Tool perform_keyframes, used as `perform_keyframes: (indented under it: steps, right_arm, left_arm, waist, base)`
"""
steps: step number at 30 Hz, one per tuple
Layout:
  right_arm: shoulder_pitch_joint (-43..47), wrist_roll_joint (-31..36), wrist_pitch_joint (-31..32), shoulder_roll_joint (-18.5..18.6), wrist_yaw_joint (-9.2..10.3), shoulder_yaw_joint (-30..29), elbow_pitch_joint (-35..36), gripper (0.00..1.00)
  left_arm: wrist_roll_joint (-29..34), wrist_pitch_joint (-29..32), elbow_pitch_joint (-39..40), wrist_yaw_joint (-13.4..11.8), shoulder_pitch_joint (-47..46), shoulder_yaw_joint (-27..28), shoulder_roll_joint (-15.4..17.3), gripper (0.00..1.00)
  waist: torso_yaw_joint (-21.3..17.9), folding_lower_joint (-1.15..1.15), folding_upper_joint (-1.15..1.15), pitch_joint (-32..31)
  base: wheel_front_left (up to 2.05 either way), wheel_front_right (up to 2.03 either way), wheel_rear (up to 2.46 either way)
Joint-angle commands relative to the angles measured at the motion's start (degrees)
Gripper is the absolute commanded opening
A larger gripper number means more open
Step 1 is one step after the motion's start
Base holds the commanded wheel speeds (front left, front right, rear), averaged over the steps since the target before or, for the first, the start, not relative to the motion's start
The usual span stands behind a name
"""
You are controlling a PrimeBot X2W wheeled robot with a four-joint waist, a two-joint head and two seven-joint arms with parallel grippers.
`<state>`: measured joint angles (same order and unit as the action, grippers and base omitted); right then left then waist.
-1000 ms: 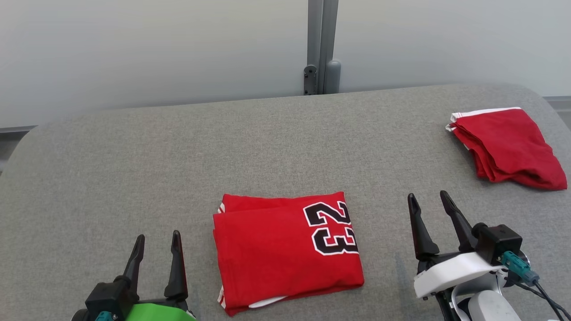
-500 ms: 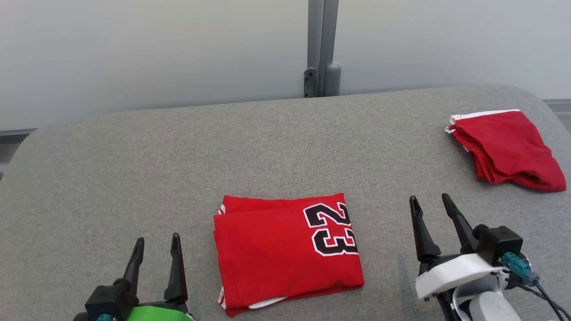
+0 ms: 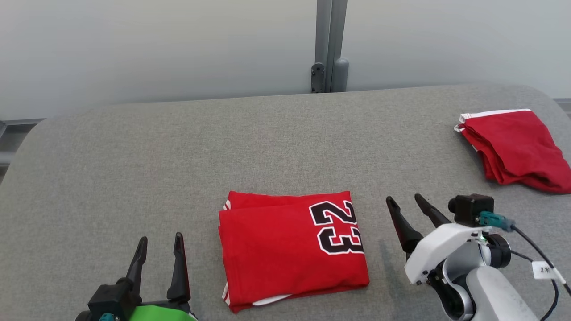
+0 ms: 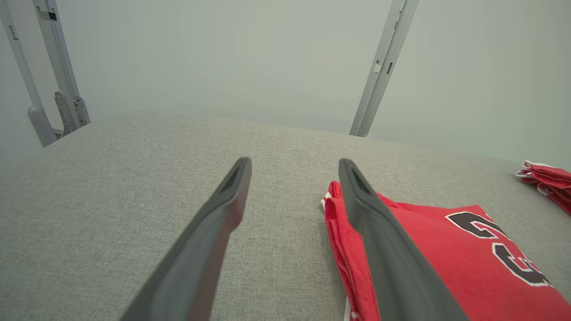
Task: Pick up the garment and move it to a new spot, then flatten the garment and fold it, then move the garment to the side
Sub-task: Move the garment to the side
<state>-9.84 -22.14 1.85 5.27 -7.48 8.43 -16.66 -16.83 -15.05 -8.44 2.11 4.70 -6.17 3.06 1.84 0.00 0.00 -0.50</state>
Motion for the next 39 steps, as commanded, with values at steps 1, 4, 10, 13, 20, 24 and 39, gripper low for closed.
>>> perform_keyframes:
  steps: [1, 4, 10, 13, 20, 24, 39]
  right_arm:
    - [-1.1, -1.9, 3.3, 1.8, -0.02, 1.4, 0.3, 1.0]
    - [-2.3, -5.6, 9.8, 5.1, -0.02, 4.6, 1.3, 1.0]
    - [-3.5, -12.8, 17.1, 8.7, -0.02, 8.2, 1.2, 1.0]
    - [-4.2, -15.3, 18.8, 9.4, -0.02, 9.3, 0.4, 1.0]
    - [-6.3, -17.4, 20.3, 9.9, -0.02, 11.2, -3.4, 1.0]
    - [-7.7, -18.4, 21.4, 10.3, -0.02, 12.9, -5.8, 1.0]
    - [-12.9, -18.8, 17.3, 13.1, -0.01, 15.2, -6.2, 0.0]
  left_arm:
    - [0.3, -0.1, 0.0, 0.3, -0.6, -0.1, 0.0, 1.0]
    - [0.0, -0.1, 0.1, 0.2, -1.3, -0.2, 0.0, 1.0]
    - [-0.6, -0.1, 0.3, 0.2, -2.6, -0.4, -0.1, 1.0]
    - [-0.7, -0.1, 0.3, 0.1, -3.2, -0.6, -0.1, 1.0]
    - [-1.5, -0.1, 0.3, -0.2, -4.4, -0.9, -0.1, 1.0]
    - [-1.6, -0.1, 0.4, -0.5, -4.8, -1.1, -0.1, 1.0]
    - [0.2, -0.1, 1.0, 0.2, -5.6, -0.4, -0.1, 1.0]
  waist:
    - [0.7, 0.0, 0.0, 0.7]
    - [1.6, 0.0, 0.0, 1.8]
    - [3.7, 0.0, 0.0, 4.4]
    - [4.9, 0.0, 0.0, 5.7]
    - [7.1, 0.0, 0.0, 7.6]
    - [7.9, 0.0, 0.0, 8.1]
    - [3.7, 0.0, 0.0, 9.1]
  base:
    - [0.0, 0.0, 0.0]
    - [0.0, 0.0, 0.0]
    - [0.0, 0.0, 0.0]
    - [0.0, 0.0, 0.0]
    - [0.0, 0.0, 0.0]
    - [0.0, 0.0, 0.0]
    - [0.0, 0.0, 0.0]
